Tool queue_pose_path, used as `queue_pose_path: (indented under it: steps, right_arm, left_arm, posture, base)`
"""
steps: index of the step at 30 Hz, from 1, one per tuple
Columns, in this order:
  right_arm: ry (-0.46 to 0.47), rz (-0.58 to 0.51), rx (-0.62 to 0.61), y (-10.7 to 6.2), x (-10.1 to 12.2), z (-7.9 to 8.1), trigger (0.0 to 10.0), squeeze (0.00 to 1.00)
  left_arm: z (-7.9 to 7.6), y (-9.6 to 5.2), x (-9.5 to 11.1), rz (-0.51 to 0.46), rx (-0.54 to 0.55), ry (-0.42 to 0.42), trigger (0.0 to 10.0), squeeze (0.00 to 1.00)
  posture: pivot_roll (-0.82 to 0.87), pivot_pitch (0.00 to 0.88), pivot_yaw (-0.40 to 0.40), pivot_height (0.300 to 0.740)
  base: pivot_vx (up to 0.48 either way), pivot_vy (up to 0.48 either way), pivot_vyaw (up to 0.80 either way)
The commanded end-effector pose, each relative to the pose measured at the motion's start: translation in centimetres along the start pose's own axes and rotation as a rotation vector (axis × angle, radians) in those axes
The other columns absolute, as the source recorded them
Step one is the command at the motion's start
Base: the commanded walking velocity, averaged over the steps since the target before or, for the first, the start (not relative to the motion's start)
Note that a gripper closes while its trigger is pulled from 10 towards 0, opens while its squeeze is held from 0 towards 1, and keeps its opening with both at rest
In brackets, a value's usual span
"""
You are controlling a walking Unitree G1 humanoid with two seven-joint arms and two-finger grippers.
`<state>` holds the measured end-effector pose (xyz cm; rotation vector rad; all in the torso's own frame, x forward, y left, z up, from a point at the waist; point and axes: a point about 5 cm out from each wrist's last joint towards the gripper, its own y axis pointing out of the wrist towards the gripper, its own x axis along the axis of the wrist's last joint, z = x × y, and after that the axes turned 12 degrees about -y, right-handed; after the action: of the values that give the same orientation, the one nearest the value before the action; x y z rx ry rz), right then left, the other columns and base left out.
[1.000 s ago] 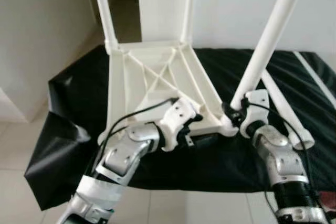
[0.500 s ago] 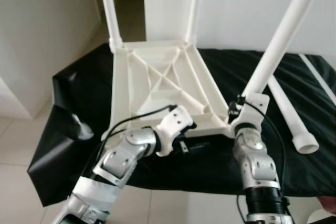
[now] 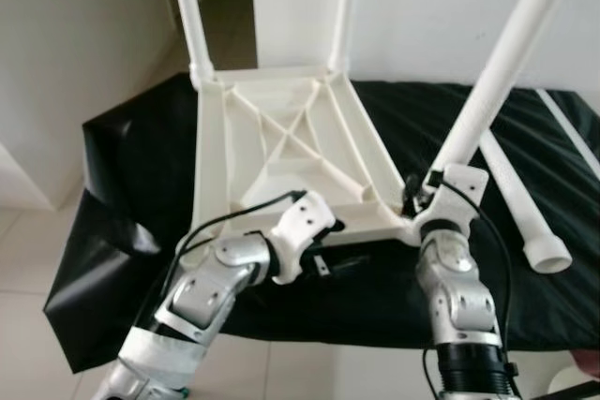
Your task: Building children table
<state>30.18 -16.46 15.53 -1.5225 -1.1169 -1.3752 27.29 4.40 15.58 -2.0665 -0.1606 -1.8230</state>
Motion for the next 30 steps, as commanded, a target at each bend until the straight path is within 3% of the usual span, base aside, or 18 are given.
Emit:
queue_pose_path:
  steps: [1, 7, 8, 9, 16, 18, 19, 21, 22, 25, 30]
  right_arm:
    - [-0.001, 0.002, -0.008, -0.3, -0.1, -0.2, 10.0, 1.0]
    - [-0.017, -0.002, -0.014, -0.8, -0.3, -0.9, 10.0, 1.0]
    - [-0.006, 0.012, -0.008, -1.0, -0.6, -1.0, 10.0, 0.61]
    - [-0.002, 0.019, 0.001, -1.3, -0.8, -1.0, 10.0, 0.0]
    - [0.017, 0.019, 0.042, -2.5, -1.1, -0.9, 10.0, 0.0]
    - [0.011, 0.032, 0.054, -2.9, -1.6, -0.8, 10.0, 0.0]
    - [0.001, 0.055, 0.07, -3.5, -2.2, -0.7, 10.0, 0.0]
    - [0.001, 0.055, 0.07, -3.5, -2.2, -0.7, 10.0, 0.0]
    - [-0.004, 0.074, 0.08, -3.9, -2.7, -0.5, 10.0, 0.0]
    - [-0.006, 0.085, 0.088, -4.1, -3.0, -0.4, 10.0, 0.0]
    - [-0.01, 0.117, 0.105, -4.5, -3.6, -0.1, 10.0, 0.0]
  left_arm:
    - [-0.1, -0.2, -0.1, 0.004, -0.015, -0.003, 10.0, 0.0]
    - [0.1, -0.7, -0.5, 0.016, -0.008, -0.001, 10.0, 0.0]
    - [0.1, -1.0, -0.7, 0.032, -0.011, 0.013, 10.0, 0.0]
    - [-0.1, -1.3, -0.8, 0.039, -0.029, 0.02, 10.0, 0.0]
    - [0.1, -2.3, -0.7, 0.045, -0.042, 0.019, 10.0, 0.0]
    - [0.3, -3.0, -0.9, 0.06, -0.067, 0.016, 10.0, 0.0]
    - [0.5, -4.4, -1.1, 0.094, -0.111, 0.015, 10.0, 0.0]
    - [0.5, -4.4, -1.1, 0.094, -0.111, 0.015, 10.0, 0.0]
    - [0.8, -5.2, -1.1, 0.113, -0.12, 0.013, 10.0, 0.0]
    - [1.0, -5.6, -1.2, 0.123, -0.111, 0.015, 10.0, 0.0]
    - [2.6, -7.3, -2.4, 0.225, -0.048, 0.033, 10.0, 0.0]
  posture:
    - [0.04, 0.0, -0.03, 0.74]
    - [0.04, 0.0, -0.031, 0.74]
    - [0.03, 0.0, -0.03, 0.74]
    - [0.03, 0.0, -0.029, 0.74]
    - [0.03, 0.0, -0.027, 0.74]
    - [0.03, 0.0, -0.025, 0.74]
    - [0.03, 0.0, -0.023, 0.74]
    - [0.03, 0.0, -0.023, 0.74]
    - [0.03, 0.0, -0.022, 0.74]
    - [0.03, 0.0, -0.022, 0.74]
    - [0.02, 0.0, -0.017, 0.74]
  base:
    - [0.0, 0.0, 0.0]
    - [0.0, 0.0, 0.0]
    - [0.0, 0.0, 0.0]
    - [0.0, 0.0, 0.0]
    - [0.0, 0.0, 0.0]
    - [0.0, 0.0, 0.0]
    - [0.0, 0.0, 0.0]
    - [0.0, 0.0, 0.0]
    - [0.0, 0.0, 0.0]
    - [0.0, 0.0, 0.0]
    - [0.0, 0.0, 0.0]
